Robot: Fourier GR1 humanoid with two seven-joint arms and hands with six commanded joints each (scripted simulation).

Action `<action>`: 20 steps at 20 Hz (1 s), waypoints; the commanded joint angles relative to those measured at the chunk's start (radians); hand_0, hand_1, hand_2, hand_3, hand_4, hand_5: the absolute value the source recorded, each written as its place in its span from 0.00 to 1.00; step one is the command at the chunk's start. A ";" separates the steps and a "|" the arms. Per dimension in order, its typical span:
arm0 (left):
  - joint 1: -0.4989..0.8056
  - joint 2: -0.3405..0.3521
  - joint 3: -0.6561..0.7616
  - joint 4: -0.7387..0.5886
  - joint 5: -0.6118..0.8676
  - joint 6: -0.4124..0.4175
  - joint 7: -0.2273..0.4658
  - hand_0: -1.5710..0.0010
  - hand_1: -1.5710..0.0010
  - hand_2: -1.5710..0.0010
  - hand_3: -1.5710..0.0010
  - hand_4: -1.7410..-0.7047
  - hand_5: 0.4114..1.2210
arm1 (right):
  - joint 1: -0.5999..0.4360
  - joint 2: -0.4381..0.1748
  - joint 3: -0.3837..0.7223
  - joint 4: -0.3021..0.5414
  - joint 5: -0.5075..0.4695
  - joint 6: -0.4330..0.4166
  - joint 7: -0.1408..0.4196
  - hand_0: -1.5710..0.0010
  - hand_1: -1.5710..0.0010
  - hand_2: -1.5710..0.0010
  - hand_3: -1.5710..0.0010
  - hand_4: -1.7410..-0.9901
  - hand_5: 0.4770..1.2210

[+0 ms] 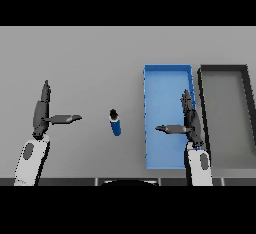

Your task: Pick up the blue pipe and place it into the blue bin.

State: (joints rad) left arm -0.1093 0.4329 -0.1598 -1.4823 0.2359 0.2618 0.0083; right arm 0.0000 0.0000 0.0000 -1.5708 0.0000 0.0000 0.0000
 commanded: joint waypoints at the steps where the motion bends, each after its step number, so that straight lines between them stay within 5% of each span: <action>1: -0.004 -0.002 -0.001 0.002 -0.001 0.002 -0.002 1.00 1.00 1.00 1.00 0.75 0.22 | -0.004 -0.002 -0.003 0.003 -0.002 0.000 0.003 1.00 1.00 1.00 1.00 0.71 0.20; 6: -0.045 -0.026 -0.014 0.027 -0.015 0.012 0.013 1.00 1.00 1.00 1.00 0.75 0.22 | -0.037 -0.029 -0.033 0.029 -0.022 0.011 0.010 1.00 1.00 1.00 1.00 0.71 0.20; 7: -0.006 0.039 -0.037 0.028 -0.024 -0.084 -0.055 1.00 1.00 1.00 1.00 0.75 0.22 | 0.003 -0.091 -0.003 -0.008 0.050 0.026 -0.083 1.00 1.00 1.00 1.00 0.71 0.20; 9: 0.012 0.111 -0.056 0.039 -0.033 -0.190 -0.117 1.00 1.00 1.00 1.00 0.75 0.22 | 0.046 -0.147 0.030 -0.049 0.120 0.037 -0.140 1.00 1.00 1.00 1.00 0.72 0.20; 15: 0.022 0.153 -0.076 0.039 -0.007 -0.311 -0.180 1.00 1.00 1.00 1.00 0.75 0.23 | 0.060 -0.168 0.051 -0.093 0.149 0.045 -0.107 1.00 1.00 1.00 1.00 0.73 0.19; 20: 0.065 0.202 -0.156 -0.061 -0.014 -0.418 -0.150 1.00 1.00 1.00 1.00 0.67 0.15 | 0.052 -0.169 0.058 -0.075 0.159 0.049 -0.108 1.00 1.00 1.00 1.00 0.75 0.19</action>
State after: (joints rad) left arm -0.0440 0.6338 -0.3165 -1.5437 0.2220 -0.1576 -0.1416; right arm 0.0516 -0.1690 0.0585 -1.6458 0.1589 0.0488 -0.1060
